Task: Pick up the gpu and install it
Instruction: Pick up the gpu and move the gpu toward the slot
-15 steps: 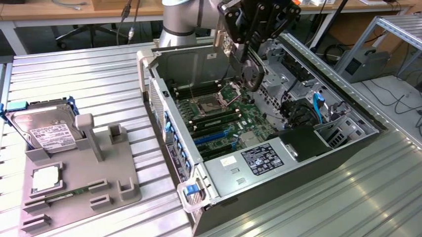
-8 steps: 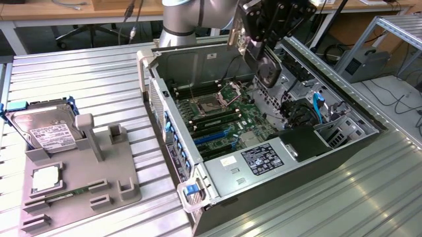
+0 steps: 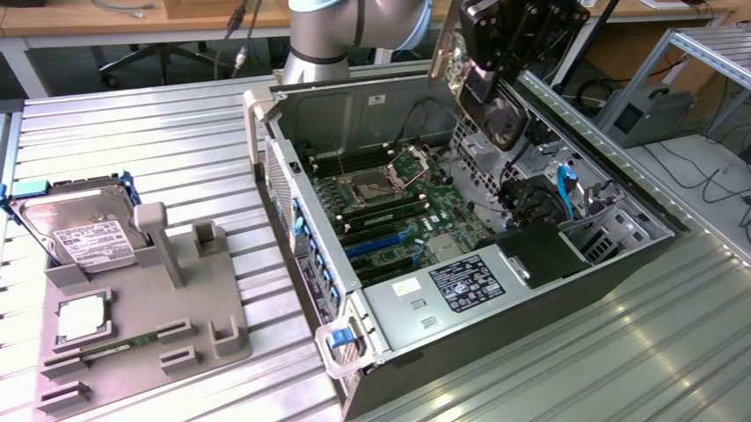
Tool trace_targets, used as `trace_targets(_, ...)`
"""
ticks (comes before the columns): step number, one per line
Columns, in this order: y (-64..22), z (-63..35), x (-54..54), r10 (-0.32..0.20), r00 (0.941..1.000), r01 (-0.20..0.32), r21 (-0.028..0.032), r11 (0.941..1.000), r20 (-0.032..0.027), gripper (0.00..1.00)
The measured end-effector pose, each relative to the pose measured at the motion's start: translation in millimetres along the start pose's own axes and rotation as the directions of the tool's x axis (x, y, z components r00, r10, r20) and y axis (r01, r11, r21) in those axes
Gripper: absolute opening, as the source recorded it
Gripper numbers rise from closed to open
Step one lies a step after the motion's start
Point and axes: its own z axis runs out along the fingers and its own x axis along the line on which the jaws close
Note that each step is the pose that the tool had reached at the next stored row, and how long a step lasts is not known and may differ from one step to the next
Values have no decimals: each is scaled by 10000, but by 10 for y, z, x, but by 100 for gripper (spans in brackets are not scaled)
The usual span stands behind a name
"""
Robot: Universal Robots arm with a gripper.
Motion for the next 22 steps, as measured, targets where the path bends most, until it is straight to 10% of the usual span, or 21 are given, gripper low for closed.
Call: trace_targets(22,22,21,-728,0,10000,0,-1,10000,0,27)
